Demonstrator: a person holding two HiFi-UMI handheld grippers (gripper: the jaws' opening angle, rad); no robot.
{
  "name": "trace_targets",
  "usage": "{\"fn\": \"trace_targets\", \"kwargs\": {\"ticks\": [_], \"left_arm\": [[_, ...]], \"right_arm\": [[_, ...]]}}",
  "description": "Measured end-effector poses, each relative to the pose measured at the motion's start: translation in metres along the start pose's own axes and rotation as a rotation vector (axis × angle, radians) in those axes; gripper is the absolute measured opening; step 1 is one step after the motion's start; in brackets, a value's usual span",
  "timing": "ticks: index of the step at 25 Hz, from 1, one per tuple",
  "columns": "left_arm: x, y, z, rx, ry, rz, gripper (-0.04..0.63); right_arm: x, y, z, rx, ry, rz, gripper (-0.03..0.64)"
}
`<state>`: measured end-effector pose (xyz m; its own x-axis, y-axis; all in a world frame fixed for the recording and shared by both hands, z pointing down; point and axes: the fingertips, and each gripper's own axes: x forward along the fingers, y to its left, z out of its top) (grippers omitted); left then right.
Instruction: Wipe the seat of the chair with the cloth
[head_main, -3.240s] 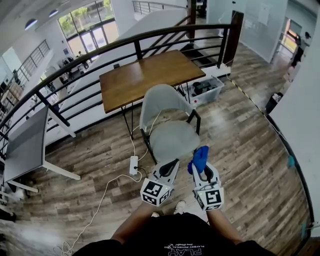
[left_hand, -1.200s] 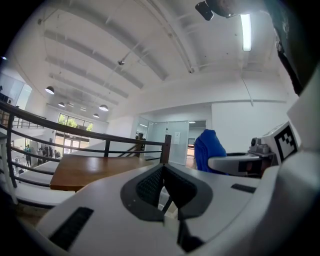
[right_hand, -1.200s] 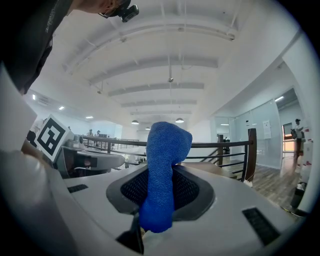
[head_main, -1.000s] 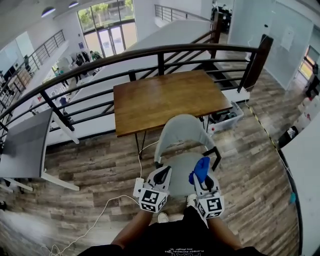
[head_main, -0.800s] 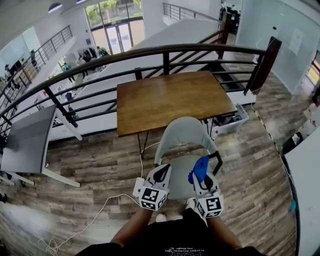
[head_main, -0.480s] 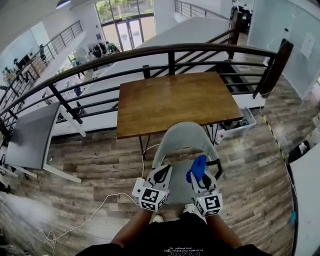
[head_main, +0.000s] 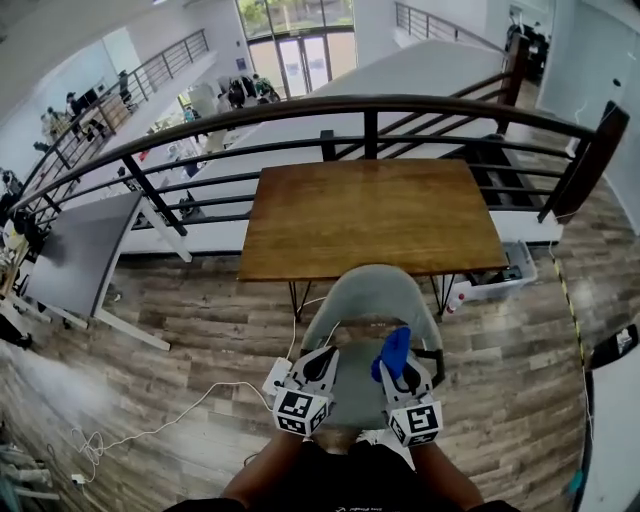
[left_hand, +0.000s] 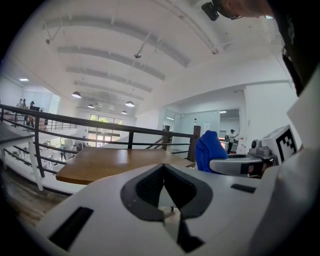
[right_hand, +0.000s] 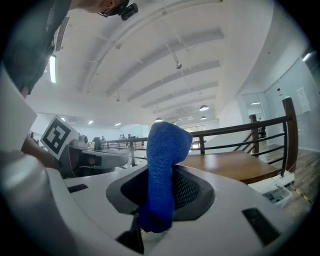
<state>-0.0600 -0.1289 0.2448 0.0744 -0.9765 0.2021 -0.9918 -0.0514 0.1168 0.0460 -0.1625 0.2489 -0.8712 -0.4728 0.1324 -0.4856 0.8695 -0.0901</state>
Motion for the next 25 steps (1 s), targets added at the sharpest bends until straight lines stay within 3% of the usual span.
{"fn": "trace_targets", "kwargs": {"ticks": [8, 16, 20, 25], "left_arm": [[0.005, 0.02, -0.04, -0.04, 0.061, 0.104, 0.008], [0.012, 0.044, -0.082, -0.033, 0.129, 0.111, 0.008], [0.018, 0.062, -0.101, -0.111, 0.14, 0.119, 0.008], [0.024, 0.073, -0.131, -0.143, 0.163, 0.12, 0.008]], "right_arm": [[0.028, 0.007, -0.036, 0.015, 0.068, 0.129, 0.11], [0.056, 0.015, -0.071, 0.038, 0.13, 0.161, 0.11], [0.077, 0.016, -0.094, 0.03, 0.165, 0.161, 0.11], [0.1, 0.02, -0.128, 0.021, 0.213, 0.177, 0.11]]}}
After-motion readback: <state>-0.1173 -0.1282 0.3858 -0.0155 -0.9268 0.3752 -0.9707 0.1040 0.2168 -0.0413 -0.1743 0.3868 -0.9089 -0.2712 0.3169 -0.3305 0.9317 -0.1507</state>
